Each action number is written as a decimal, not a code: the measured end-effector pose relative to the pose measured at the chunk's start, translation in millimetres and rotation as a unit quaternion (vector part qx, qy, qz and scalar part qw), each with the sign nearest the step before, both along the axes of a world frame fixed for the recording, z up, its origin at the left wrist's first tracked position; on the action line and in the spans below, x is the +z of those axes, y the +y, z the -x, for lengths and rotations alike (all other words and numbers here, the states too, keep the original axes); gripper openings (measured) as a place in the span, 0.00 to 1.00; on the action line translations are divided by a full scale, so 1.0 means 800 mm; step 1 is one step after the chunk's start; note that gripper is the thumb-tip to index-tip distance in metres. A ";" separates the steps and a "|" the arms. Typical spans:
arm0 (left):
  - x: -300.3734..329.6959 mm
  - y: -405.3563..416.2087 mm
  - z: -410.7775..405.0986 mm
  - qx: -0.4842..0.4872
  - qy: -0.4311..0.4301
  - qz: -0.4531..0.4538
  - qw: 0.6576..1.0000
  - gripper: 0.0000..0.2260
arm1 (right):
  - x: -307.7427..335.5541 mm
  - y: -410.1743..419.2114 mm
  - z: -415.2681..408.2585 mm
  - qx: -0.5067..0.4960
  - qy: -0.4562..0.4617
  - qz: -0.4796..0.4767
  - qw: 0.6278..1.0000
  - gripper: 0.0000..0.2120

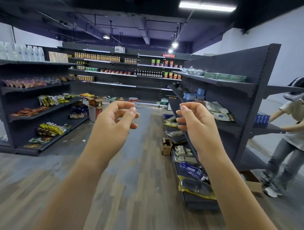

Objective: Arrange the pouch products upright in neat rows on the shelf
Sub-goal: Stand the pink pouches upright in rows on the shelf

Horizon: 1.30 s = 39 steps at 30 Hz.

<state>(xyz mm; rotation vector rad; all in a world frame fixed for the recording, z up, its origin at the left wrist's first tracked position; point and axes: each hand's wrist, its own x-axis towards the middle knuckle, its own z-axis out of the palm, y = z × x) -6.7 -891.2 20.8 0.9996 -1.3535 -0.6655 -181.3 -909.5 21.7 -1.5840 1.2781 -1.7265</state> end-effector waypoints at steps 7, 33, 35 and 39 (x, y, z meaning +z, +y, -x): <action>0.014 -0.178 -0.037 -0.016 -0.004 0.027 1.000 0.04 | 0.015 -0.164 -0.041 -0.014 -0.008 0.016 1.000 0.05; 0.004 -0.719 -0.015 -0.035 0.008 0.032 0.999 0.05 | 0.015 -0.691 -0.024 -0.018 -0.013 0.017 1.000 0.05; 0.013 -0.763 0.003 -0.033 0.013 0.041 0.999 0.04 | 0.025 -0.737 -0.009 -0.012 -0.008 0.023 1.000 0.05; 0.020 -0.842 0.034 -0.025 0.013 0.057 0.998 0.05 | 0.031 -0.818 0.016 0.001 0.010 0.036 0.999 0.05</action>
